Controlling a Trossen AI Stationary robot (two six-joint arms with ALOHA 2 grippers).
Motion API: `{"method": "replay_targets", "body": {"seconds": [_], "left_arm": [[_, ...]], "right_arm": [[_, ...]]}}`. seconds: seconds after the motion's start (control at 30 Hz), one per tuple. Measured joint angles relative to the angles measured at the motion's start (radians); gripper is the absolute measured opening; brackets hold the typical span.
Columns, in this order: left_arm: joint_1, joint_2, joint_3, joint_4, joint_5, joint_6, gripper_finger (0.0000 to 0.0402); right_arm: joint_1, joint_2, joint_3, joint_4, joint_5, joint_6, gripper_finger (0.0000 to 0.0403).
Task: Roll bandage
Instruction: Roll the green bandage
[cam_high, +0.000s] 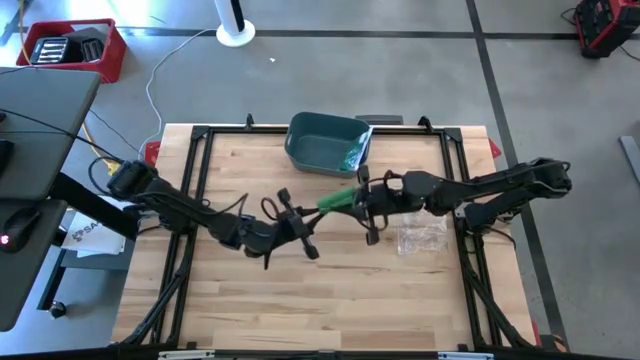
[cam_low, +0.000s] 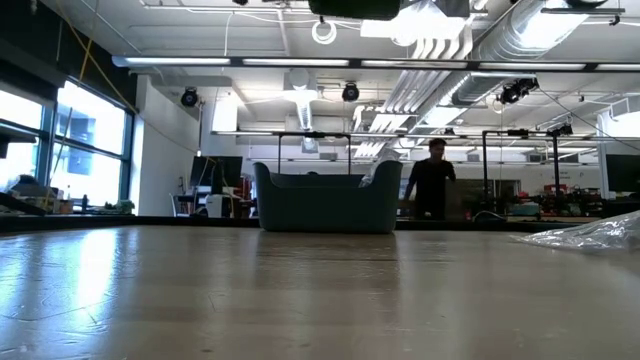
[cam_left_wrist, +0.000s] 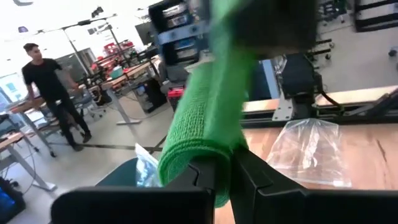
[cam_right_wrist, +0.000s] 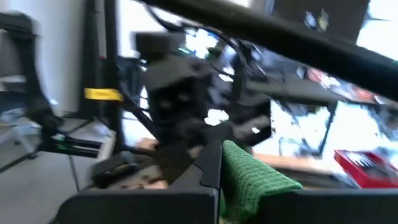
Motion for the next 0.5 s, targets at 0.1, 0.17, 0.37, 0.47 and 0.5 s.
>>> {"method": "replay_targets", "body": {"seconds": [0.1, 0.17, 0.37, 0.47, 0.5], "left_arm": [[0.007, 0.039, 0.0, 0.022, 0.039, 0.011, 0.0012], [0.012, 0.058, 0.0, 0.018, 0.039, 0.011, 0.0012], [0.026, 0.092, -0.001, 0.003, 0.088, -0.026, 0.0012], [0.027, 0.102, -0.002, -0.02, 0.151, -0.063, 0.0012], [0.031, 0.107, -0.002, -0.041, 0.165, -0.093, 0.0012]], "right_arm": [[-0.006, 0.0, 0.0, -0.05, 0.065, 0.019, 0.0], [-0.005, 0.0, 0.0, -0.081, 0.125, 0.015, 0.0], [-0.005, -0.001, 0.0, -0.227, 0.169, 0.123, 0.0], [0.001, -0.002, 0.0, -0.312, 0.214, 0.185, 0.0], [0.006, -0.002, 0.0, -0.329, 0.236, 0.205, 0.0]]}}
